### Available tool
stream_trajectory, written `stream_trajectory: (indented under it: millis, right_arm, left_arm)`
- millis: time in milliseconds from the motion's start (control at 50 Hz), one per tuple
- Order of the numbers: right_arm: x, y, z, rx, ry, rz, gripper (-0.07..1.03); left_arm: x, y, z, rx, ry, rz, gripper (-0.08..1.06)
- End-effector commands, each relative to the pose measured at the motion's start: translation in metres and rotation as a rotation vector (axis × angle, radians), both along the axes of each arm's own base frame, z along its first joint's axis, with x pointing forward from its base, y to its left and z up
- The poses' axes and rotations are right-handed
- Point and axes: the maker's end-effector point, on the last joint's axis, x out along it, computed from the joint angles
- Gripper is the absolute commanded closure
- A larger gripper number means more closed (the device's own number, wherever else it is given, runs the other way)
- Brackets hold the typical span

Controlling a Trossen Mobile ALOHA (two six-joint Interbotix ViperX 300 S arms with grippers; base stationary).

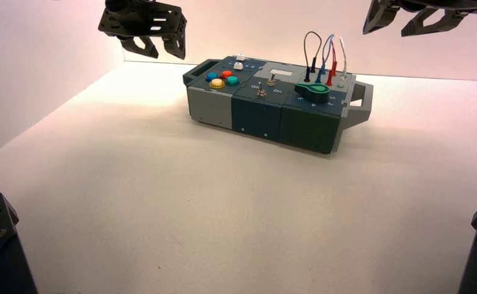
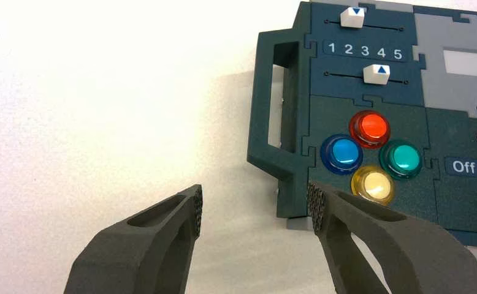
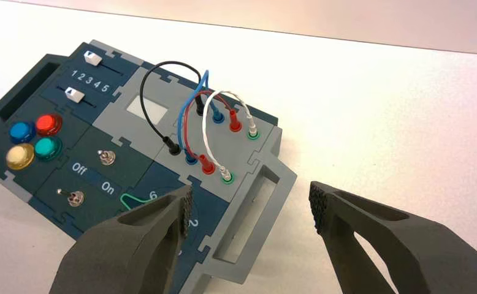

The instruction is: Open both grippers.

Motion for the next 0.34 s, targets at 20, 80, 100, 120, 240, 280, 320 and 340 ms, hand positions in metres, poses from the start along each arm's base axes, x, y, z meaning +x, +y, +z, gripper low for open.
stream_trajectory:
  millis: [20,80,100,120,240,280,320,340]
  right_arm:
    - [0.0075,0.0018,0.0148,0.009,-0.044,0.000,-0.03]
    - [0.0069,0.0039,0.0166,0.011,-0.048,0.005,-0.03]
    - [0.0068,0.0043,0.0171,0.011,-0.049,0.007,-0.03]
    - [0.0067,0.0048,0.0176,0.013,-0.051,0.007,-0.03]
    - [0.0068,0.0047,0.0171,0.010,-0.053,0.008,-0.03]
    - [0.0067,0.0047,0.0169,0.011,-0.051,0.008,-0.03]
    - [0.0068,0.0047,0.0171,0.011,-0.053,0.007,-0.03]
    - [0.0068,0.0047,0.0176,0.013,-0.054,0.006,-0.03]
  left_arm:
    - [0.0091,-0.0057,0.0189,-0.012,-0.053,-0.011,0.10]
    - [0.0089,-0.0071,0.0199,-0.013,-0.054,-0.014,0.10]
    - [0.0090,-0.0071,0.0206,-0.014,-0.055,-0.013,0.10]
    - [0.0083,-0.0076,0.0207,-0.014,-0.055,-0.015,0.10]
    - [0.0081,-0.0130,0.0224,-0.016,-0.061,-0.028,0.10]
    - [0.0081,-0.0143,0.0223,-0.016,-0.061,-0.031,0.10]
    - [0.0078,-0.0149,0.0217,-0.015,-0.060,-0.032,0.10]
    - [0.0078,-0.0149,0.0210,-0.014,-0.059,-0.033,0.10]
